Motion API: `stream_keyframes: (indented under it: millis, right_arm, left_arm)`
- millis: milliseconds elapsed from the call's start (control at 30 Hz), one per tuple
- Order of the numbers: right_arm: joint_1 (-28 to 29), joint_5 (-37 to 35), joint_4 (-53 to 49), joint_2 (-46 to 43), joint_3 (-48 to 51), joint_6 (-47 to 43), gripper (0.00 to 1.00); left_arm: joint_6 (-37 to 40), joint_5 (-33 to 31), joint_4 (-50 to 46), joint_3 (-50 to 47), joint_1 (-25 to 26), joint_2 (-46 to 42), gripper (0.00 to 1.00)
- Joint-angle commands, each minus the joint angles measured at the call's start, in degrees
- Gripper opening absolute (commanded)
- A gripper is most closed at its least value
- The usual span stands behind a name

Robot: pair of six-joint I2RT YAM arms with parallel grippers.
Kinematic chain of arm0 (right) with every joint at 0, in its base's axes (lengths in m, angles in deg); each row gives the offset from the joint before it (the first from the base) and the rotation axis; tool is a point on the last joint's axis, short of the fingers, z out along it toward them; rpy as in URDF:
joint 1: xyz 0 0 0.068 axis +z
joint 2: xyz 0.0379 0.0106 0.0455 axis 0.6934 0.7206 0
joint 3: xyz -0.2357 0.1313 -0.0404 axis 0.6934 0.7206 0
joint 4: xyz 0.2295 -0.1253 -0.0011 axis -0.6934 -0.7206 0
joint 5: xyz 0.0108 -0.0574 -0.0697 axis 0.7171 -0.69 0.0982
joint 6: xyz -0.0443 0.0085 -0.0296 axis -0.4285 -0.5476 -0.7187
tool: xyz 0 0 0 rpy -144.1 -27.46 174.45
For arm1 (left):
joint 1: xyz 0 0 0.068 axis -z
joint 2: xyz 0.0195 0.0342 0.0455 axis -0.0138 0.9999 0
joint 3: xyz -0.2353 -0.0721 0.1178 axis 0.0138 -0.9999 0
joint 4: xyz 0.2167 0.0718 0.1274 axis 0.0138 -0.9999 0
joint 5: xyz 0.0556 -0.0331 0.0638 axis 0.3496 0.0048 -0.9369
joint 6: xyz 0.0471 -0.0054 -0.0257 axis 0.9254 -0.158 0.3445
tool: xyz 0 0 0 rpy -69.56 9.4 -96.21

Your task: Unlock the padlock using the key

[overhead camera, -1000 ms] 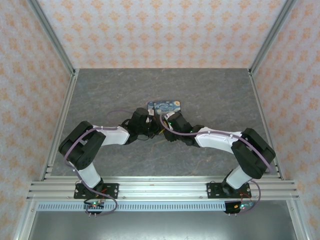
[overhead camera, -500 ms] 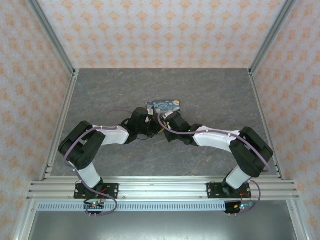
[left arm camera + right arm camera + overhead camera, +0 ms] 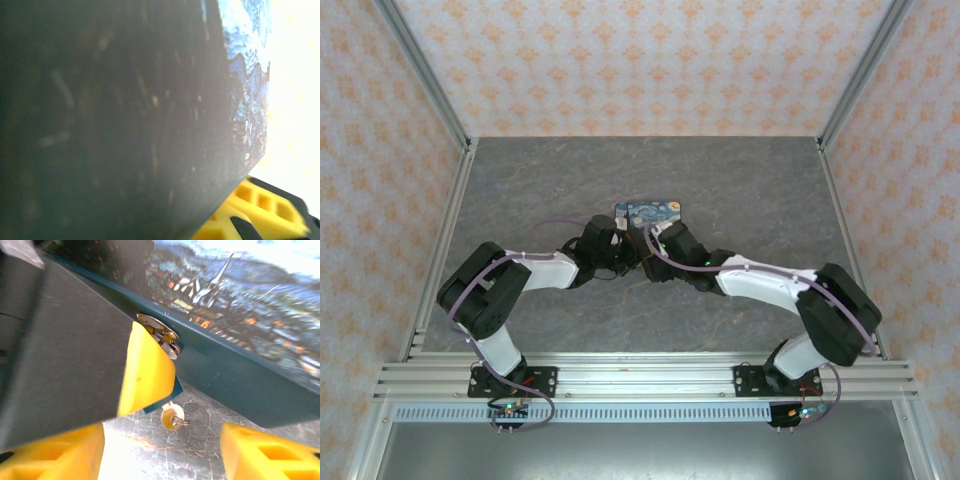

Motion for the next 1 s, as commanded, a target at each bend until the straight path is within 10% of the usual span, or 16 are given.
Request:
stream_keyframes:
  millis: [0,500,967]
  right_arm:
    - [-0.6,0.8,-1.3,-6.2,3.2,2.0,0.65]
    - [-4.3,3.3,2.7,-18.4,12.0,26.3,0.70]
    - [-6.0,8.9,12.3,-15.0,14.2,42.0,0.74]
  left_arm:
    - [1.8,0.6,-0.4,-0.3,0.2,0.0,0.00]
    - [9.5,-1.4,-8.5,-2.4,0.9,-2.3,0.02]
    - [10.3,-3.6,-13.3,-4.6,1.4,-12.1,0.70]
